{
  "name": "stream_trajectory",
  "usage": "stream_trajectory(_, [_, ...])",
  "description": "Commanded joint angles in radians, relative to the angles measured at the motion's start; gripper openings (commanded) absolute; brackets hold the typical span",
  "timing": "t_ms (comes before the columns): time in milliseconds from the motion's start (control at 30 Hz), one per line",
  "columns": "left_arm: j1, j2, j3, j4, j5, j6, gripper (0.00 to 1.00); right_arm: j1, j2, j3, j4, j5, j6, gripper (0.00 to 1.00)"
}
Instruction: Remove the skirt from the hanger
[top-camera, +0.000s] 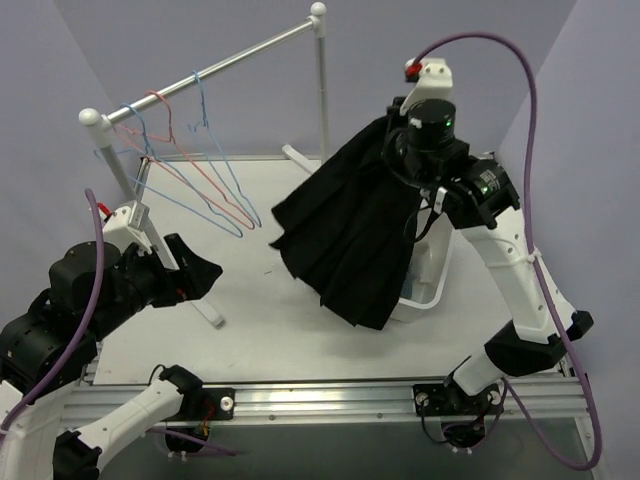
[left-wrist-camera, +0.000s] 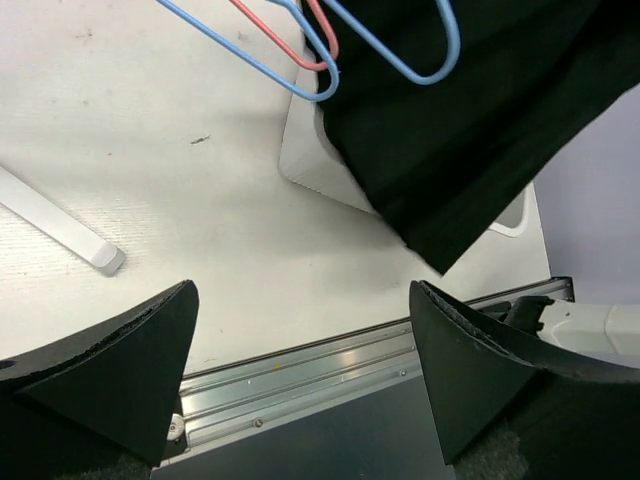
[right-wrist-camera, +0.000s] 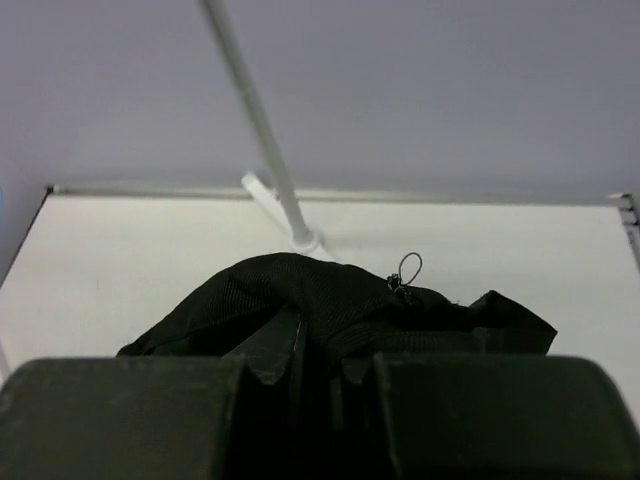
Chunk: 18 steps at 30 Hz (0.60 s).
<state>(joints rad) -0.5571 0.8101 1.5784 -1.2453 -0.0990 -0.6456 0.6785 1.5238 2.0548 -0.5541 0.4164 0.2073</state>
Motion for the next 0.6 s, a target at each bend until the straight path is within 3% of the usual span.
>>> stream_trajectory(0, [0.0, -0.014, -0.009, 0.023, 0.016, -0.012, 0.95, -0.065, 0.062, 0.175, 0.082, -0.04, -0.1, 0.0])
stream_trajectory(133, [-0.001, -0.019, -0.012, 0.021, 0.018, -0.019, 0.95, -0.102, 0.119, 0.315, 0.108, -0.089, -0.1, 0.0])
stream_trajectory(233, [0.0, -0.015, -0.011, 0.018, 0.021, -0.019, 0.95, -0.111, 0.131, 0.314, 0.118, -0.149, -0.082, 0.0])
stream_trajectory(567, [0.0, -0.02, -0.047, 0.04, 0.025, -0.02, 0.95, -0.109, -0.107, -0.108, 0.19, -0.234, -0.025, 0.0])
